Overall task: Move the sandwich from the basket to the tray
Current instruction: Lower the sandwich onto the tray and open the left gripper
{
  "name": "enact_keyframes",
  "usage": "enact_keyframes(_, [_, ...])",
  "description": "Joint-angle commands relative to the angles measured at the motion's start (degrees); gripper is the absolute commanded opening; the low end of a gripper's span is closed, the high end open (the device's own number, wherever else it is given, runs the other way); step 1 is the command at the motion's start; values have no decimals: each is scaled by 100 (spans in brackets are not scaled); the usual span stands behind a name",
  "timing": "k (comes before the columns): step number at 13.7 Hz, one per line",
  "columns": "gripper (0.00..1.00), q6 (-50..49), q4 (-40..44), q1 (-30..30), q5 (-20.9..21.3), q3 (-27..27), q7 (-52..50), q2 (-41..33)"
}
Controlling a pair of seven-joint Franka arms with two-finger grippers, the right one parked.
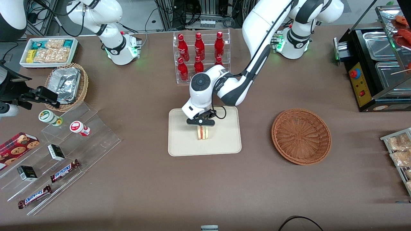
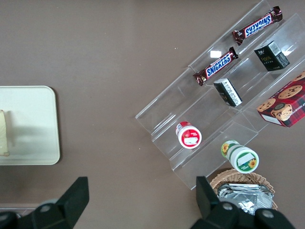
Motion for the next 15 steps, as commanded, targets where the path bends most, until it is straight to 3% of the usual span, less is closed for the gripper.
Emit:
enact_keyframes(1, [4, 10, 130, -57, 100, 82, -52, 115])
enact_keyframes(5, [5, 18, 148, -57, 100, 91, -43, 212])
enact_keyframes(6, [29, 18, 148, -57, 100, 91, -43, 212])
enact_keyframes(7, [75, 18, 156, -57, 100, 91, -43, 212])
enact_keyframes(8, [100, 10, 157, -57, 100, 91, -51, 186])
enact_keyframes(15, [100, -823, 87, 206, -6, 214, -507, -875])
